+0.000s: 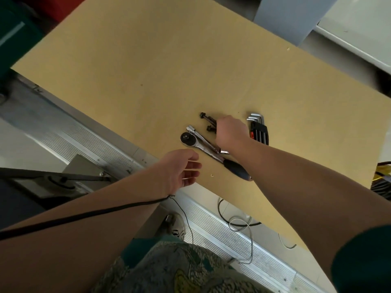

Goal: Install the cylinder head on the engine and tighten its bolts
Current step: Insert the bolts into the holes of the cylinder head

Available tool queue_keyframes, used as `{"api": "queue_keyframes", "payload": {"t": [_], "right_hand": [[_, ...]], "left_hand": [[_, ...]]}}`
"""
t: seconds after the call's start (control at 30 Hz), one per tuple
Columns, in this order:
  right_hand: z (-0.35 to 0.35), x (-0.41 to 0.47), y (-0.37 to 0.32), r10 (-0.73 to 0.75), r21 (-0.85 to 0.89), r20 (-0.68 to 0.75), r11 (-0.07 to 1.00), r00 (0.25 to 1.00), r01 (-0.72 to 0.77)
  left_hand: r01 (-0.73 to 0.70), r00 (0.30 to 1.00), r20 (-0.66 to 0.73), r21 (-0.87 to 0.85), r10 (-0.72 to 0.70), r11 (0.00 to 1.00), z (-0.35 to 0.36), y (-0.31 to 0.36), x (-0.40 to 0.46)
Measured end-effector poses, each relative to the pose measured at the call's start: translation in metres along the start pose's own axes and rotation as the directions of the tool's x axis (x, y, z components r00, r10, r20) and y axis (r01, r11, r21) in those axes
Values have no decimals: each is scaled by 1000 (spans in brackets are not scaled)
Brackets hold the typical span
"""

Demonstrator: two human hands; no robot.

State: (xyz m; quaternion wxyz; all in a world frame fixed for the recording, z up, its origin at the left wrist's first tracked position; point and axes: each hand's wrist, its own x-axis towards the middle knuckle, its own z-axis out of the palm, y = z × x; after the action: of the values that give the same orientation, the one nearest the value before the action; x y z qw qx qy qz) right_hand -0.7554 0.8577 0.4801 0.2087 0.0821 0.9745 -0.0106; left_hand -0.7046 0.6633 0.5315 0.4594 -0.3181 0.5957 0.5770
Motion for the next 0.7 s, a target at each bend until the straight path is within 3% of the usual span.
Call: {"api": "queue_keyframes", "payload": {"t": [0.17,0.3,0.37,0.47,0.6,0.7], "right_hand": [[-6,5,11,43,111,-15,993,999,-41],[-29,9,17,147,246,55,956,988,-157],[-49,9,15,203,410,135,879,970,-241],[-82,-12,-2,277,614,305,675,911,-410],[-111,-71,-48,72,817,409,416,910,-400],[-119,-111,-98,-81,864,383,382,920,-327]], "left_hand": [[-8,1000,14,-5,8,1000,-7,-4,2],[-14,1000,18,-13,14,1000,-9,-4,1],[-28,999,20,-26,29,999,-9,-2,-1],[-127,991,44,-51,130,991,-9,3,-9],[-311,934,98,-257,345,915,-8,16,-36],[-279,913,179,-380,367,882,-14,21,-67]]}}
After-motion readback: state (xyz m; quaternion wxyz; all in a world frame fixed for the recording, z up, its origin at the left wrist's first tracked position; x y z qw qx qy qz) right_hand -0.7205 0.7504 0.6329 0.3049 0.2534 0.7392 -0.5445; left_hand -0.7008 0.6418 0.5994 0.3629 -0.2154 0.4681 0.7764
